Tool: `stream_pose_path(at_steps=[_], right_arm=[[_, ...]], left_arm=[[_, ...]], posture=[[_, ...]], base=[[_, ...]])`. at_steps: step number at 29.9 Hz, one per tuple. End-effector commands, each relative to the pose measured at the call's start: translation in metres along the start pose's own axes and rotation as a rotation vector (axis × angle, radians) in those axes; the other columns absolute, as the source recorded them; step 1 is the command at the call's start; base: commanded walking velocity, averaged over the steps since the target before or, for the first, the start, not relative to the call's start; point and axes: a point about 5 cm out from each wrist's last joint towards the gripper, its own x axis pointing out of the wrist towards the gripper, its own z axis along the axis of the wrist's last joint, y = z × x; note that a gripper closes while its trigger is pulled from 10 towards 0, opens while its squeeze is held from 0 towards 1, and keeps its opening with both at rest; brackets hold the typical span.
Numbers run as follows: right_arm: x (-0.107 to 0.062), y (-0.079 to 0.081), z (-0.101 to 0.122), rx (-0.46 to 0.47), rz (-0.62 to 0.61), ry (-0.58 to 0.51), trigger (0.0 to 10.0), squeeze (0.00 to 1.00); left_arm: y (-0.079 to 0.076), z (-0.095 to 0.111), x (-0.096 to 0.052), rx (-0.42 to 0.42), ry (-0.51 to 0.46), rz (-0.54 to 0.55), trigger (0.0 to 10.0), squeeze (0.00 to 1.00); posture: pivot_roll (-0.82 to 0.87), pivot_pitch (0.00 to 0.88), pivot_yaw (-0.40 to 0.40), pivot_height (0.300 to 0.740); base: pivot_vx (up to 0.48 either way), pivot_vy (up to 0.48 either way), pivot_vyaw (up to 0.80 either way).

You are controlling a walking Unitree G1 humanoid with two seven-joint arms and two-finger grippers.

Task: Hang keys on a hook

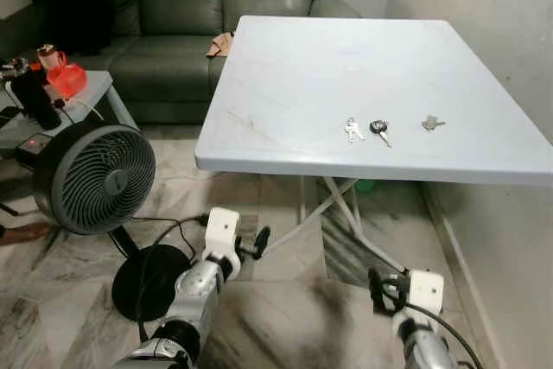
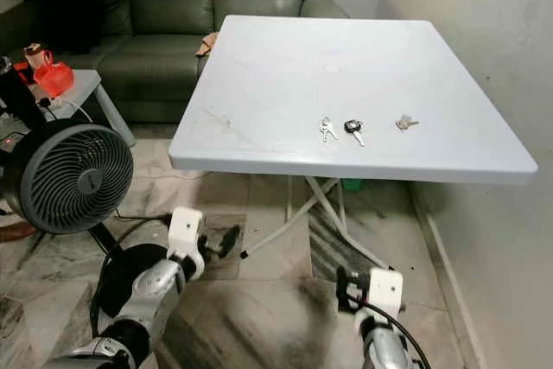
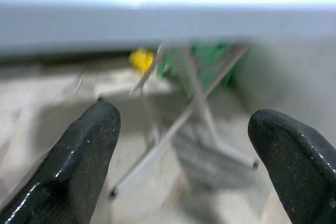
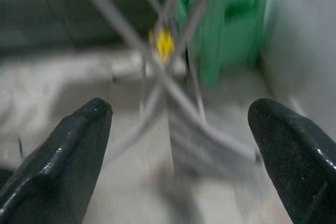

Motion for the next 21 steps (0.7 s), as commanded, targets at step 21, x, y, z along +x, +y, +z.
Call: stream_pose_path(at_steps=[21], right_arm=[[-0.005,0.016,0.131,-0.09,0.018,-0.426,10.0,0.0]], left_arm=[[0.015,0.122,0.013,0.002,-0.367,-0.062,10.0,0.0]], posture=[[-0.12,0.055,0.066,0.74]], base=[[0.0,0.0,0.0]])
